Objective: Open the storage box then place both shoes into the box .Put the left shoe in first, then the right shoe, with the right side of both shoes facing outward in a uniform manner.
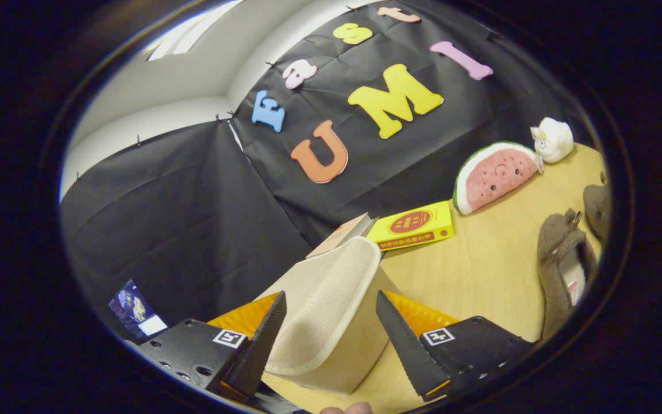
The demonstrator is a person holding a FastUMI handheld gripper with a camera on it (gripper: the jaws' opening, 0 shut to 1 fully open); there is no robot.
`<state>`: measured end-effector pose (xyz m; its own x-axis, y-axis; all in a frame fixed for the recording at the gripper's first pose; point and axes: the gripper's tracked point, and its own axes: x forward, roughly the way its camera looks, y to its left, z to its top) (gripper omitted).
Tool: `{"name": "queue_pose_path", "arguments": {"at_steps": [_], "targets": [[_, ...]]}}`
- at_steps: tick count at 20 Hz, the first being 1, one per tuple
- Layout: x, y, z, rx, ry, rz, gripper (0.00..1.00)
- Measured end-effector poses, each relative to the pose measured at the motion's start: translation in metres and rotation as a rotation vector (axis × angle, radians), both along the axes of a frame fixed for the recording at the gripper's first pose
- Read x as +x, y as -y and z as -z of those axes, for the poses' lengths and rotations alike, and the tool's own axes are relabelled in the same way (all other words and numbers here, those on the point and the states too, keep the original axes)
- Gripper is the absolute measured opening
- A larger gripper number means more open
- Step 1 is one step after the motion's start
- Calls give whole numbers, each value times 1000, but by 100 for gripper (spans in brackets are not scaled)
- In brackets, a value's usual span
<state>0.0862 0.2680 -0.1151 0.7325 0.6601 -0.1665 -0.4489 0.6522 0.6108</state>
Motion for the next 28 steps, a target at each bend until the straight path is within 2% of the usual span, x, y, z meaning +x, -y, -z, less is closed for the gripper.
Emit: {"name": "queue_pose_path", "arguments": {"at_steps": [6,9,11,12,13,14,16,17,18,23,28], "targets": [[2,-21,21,187,-215,-86,95],[-4,-31,14,250,-271,-138,95],[-3,-25,9,259,-271,-138,92],[13,-25,3,260,-266,-129,76],[0,-16,2,260,-252,-119,60],[7,-15,-4,267,-240,-90,46],[7,-9,-14,248,-229,-92,16],[0,-7,-19,250,-222,-86,15],[1,-13,-20,226,-231,-101,2],[-4,-31,-82,193,-143,-132,0],[-6,-88,-143,121,-28,-188,0]]}}
